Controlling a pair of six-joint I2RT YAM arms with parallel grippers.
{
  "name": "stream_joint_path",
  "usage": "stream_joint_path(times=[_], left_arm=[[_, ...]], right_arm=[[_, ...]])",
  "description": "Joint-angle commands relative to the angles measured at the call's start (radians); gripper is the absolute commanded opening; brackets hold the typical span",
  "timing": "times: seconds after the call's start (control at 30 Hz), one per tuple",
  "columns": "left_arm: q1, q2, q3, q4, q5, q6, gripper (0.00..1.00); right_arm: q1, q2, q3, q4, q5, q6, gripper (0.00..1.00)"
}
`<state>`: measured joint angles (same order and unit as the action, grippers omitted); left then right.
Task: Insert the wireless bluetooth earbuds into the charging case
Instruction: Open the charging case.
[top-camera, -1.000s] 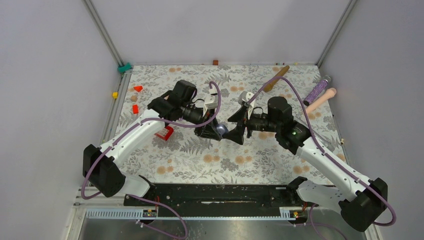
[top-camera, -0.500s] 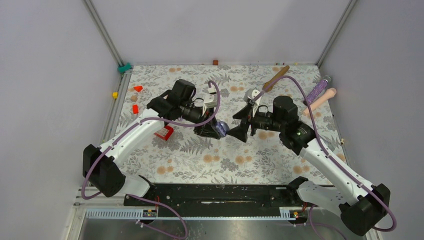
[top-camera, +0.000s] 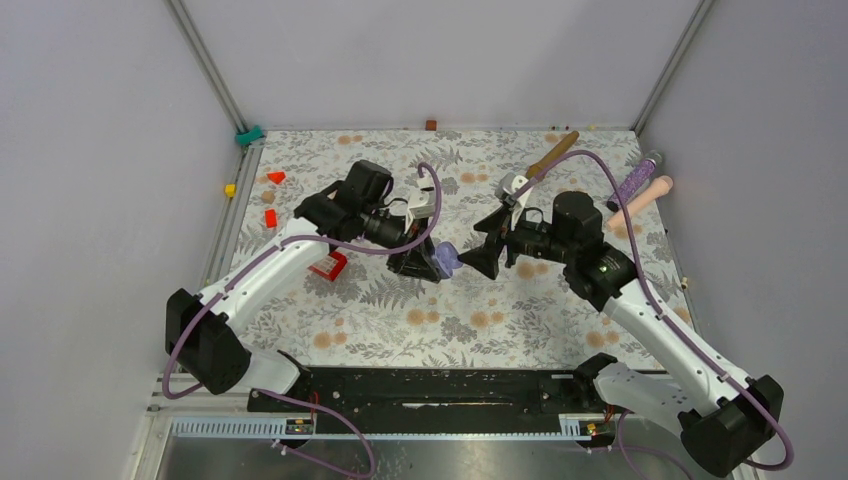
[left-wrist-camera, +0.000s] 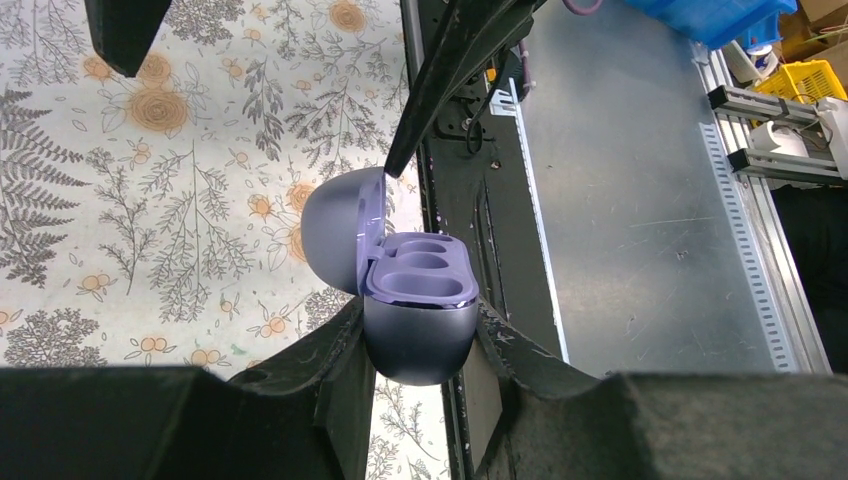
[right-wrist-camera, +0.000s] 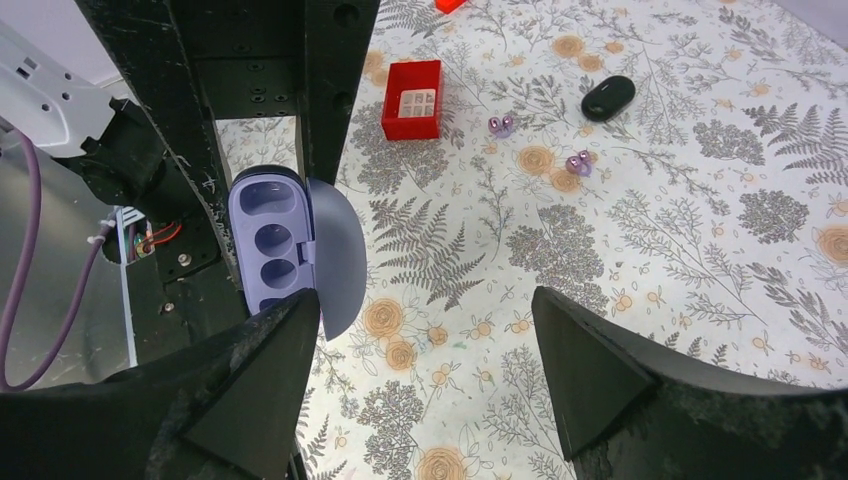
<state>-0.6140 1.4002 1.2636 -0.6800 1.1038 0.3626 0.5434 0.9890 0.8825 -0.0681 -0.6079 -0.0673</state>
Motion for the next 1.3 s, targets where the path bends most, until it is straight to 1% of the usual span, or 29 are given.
stream_joint_path(times=[0.0,0.13,0.27,0.47,0.63,0.8,0.97,1.13,1.2,1.27], left_arm=[[0.001,-0.017,0.069,-0.03,0.025,0.044,0.0],[0.037,-0.026,0.086,-0.062,0.005,0.074,0.0],[0.084,-0.045,0.088,-0.091,-0.003,0.103,0.0],[0.169,-0.082,0.102,-0.181,-0.023,0.197,0.0],[0.265,-0.106,0.091,-0.261,-0.023,0.287,0.0],[0.345,-0.11,0.077,-0.379,0.006,0.389,0.0],[0.413,-0.163,0.021,-0.44,0.021,0.463,0.0],[0.436,-0.277,-0.056,-0.42,-0.02,0.466,0.0],[0.442,-0.338,-0.101,-0.373,-0.023,0.441,0.0],[0.447,-0.404,-0.145,-0.284,-0.043,0.387,0.0]], right_arm=[[-0.017,-0.045,0.066,0.012,0.051,-0.006,0.86],[-0.017,-0.05,0.136,-0.037,0.083,0.016,0.88],[-0.018,-0.008,0.207,-0.078,0.105,0.038,0.88],[-0.017,0.113,0.249,-0.104,0.162,-0.001,0.88],[-0.018,0.24,0.284,-0.101,0.164,0.007,0.89],[-0.017,0.419,0.358,-0.097,0.149,0.149,0.85],[-0.017,0.648,0.501,-0.142,0.129,0.281,0.81],[-0.017,0.918,0.713,-0.227,0.127,0.409,0.74],[-0.017,0.99,0.792,-0.244,0.122,0.468,0.72],[-0.017,1.086,0.87,-0.258,0.102,0.524,0.7]])
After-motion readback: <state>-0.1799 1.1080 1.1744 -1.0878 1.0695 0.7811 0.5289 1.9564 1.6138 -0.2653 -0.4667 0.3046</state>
